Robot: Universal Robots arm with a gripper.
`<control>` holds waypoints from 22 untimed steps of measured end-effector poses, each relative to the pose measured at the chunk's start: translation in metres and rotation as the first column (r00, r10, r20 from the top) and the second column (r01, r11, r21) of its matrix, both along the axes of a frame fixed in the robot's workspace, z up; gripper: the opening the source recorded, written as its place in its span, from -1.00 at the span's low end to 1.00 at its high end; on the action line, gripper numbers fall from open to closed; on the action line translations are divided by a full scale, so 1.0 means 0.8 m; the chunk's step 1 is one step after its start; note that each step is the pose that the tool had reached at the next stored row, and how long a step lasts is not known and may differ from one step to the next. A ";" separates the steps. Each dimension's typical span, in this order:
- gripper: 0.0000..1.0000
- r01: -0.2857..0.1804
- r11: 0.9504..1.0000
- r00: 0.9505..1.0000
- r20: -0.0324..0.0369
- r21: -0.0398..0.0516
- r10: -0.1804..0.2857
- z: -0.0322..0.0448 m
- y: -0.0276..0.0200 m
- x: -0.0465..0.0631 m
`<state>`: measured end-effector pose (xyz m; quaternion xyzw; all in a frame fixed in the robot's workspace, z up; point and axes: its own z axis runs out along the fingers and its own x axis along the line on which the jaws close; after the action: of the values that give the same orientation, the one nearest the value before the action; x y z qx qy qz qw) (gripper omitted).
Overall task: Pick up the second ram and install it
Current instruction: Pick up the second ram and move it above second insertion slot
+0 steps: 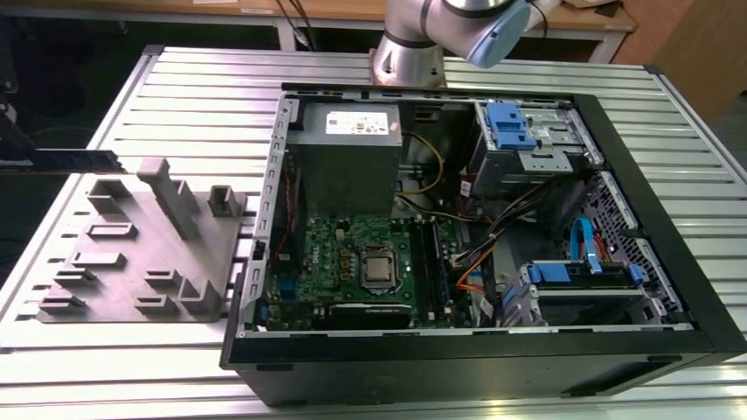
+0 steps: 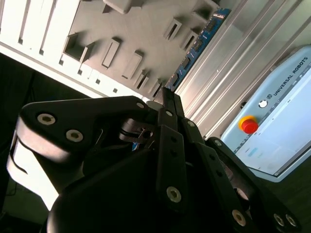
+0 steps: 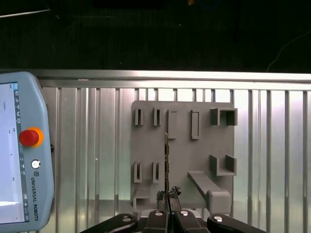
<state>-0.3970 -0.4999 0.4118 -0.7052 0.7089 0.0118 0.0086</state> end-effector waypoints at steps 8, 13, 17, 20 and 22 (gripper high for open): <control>-0.84 0.000 1.000 1.000 0.000 0.000 0.000 0.0000 0.0000 0.026; -0.84 0.000 1.000 1.000 0.000 0.000 0.000 0.0000 -0.0002 0.045; -0.84 0.000 1.000 1.000 0.000 0.000 0.000 0.0001 -0.0005 0.062; -0.84 0.000 1.000 1.000 0.000 0.000 0.000 0.0001 -0.0006 0.075; -0.84 0.000 1.000 1.000 0.000 0.000 0.000 0.0001 -0.0007 0.083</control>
<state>-0.3308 -0.5005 0.4118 -0.7052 0.7088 0.0119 0.0086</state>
